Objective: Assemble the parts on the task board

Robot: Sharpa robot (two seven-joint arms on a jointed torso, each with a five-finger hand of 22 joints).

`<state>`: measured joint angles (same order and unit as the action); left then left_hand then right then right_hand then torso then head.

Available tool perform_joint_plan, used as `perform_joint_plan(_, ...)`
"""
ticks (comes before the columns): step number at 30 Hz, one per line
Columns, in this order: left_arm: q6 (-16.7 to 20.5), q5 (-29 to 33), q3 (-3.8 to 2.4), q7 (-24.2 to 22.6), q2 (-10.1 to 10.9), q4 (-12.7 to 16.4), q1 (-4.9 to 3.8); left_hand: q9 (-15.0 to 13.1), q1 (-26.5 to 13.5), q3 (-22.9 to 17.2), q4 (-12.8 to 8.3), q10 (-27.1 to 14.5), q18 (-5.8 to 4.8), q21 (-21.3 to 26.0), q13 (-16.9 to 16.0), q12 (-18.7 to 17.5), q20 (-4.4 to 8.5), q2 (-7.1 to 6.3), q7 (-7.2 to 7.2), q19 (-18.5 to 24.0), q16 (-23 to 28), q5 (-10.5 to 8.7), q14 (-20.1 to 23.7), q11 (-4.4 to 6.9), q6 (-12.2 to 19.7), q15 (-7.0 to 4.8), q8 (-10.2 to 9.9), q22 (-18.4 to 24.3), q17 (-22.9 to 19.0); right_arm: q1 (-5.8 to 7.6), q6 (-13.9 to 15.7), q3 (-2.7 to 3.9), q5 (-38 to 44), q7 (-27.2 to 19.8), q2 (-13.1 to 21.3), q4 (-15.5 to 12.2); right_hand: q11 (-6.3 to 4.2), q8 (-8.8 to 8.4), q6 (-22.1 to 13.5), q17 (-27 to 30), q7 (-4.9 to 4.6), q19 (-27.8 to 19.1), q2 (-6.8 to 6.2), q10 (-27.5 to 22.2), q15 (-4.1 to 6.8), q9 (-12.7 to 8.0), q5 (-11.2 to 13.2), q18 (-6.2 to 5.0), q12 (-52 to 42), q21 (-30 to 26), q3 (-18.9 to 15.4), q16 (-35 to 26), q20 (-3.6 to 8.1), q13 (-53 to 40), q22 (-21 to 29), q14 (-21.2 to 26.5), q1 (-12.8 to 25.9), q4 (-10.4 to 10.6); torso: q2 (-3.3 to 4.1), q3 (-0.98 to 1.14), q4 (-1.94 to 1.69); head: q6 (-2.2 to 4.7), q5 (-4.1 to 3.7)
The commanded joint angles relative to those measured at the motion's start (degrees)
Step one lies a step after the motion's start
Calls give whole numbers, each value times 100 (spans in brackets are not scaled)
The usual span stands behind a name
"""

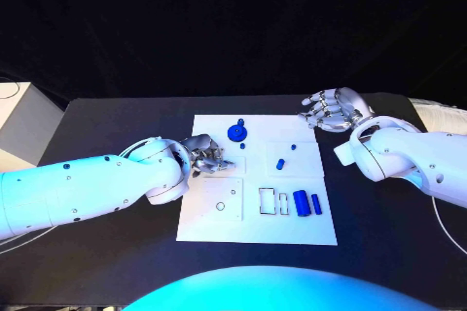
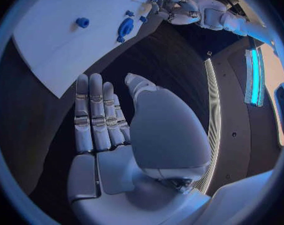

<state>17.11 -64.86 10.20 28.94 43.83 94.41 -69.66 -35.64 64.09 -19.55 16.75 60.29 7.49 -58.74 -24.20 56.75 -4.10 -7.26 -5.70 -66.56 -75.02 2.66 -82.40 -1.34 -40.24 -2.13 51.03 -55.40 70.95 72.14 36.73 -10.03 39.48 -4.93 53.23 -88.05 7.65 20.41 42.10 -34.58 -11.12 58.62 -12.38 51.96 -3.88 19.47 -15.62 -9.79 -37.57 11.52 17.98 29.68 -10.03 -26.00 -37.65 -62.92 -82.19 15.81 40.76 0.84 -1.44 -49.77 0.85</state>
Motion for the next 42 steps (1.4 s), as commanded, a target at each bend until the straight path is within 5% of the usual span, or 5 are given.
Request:
perform_joint_plan(1, -76, -61, 1, -22, -42, -35, 6, 8, 62, -40, 3, -40, 87, -1, 8, 37, 0, 3, 23, -39, -10, 29, -6, -6, 8, 8, 29, -5, -4, -1, 15, 2, -44, -99, -3, -2, 1, 31, -43, 13, -106, 36, -35, 57, -14, -10, -98, -61, 37, -31, 50, -40, -27, 56, 32, -46, -7, -7, -2, -1, 5, -2, 6)
perform_joint_plan(20, -464, -18, 1, -3, -197, -188, 4, 131, 435, -827, -48, -61, 35, -219, 16, 162, 38, -43, 96, -209, 21, 29, 27, 61, -8, -46, 244, -242, -59, -3, -151, 2, -60, 17, -20, 2, 6, 67, -61, 17, -112, 69, -49, 66, -19, -28, -329, -57, 45, -72, 159, -137, -26, 201, 114, -77, 21, -19, -4, 0, -1, -1, -16)
perform_joint_plan(28, -481, 287, 0, -9, -180, -139, 5, 279, 771, -3097, -880, -28, 19, -357, 115, 154, 95, -411, 128, -231, -6, 26, 14, 98, 110, -90, 520, -394, -51, -4, -185, 1, -60, 37, -24, 11, 9, 80, -59, 16, -114, 66, -56, 58, -21, -29, -374, -56, 45, -85, 178, -158, -28, 229, 132, -74, 31, -23, 0, -5, 3, 1, -21)
perform_joint_plan(39, -299, 894, -58, -63, -97, -8, 6, 250, 424, -3592, -1258, 51, 24, -421, 167, 147, 82, -381, 84, -184, 12, 24, 26, 80, 192, -74, 758, -450, -83, -28, -266, 1, -60, 57, -32, 13, 20, 96, -89, 13, -125, 53, -73, 29, -34, -40, -489, -52, 43, -115, 229, -212, -37, 294, 173, -54, 52, -38, 1, -5, 3, 6, -33)
perform_joint_plan(42, -314, 1175, -144, -82, -78, -3, 5, 253, 380, -3651, -1311, 61, 30, -410, 174, 147, 76, -362, 86, -153, 25, 23, 37, 83, 188, -76, 788, -438, -98, -33, -279, 1, -60, 59, -35, 17, 22, 97, -92, 13, -127, 50, -75, 26, -35, -41, -495, -52, 43, -118, 232, -217, -38, 299, 176, -51, 55, -39, 1, -5, 4, 3, -39)
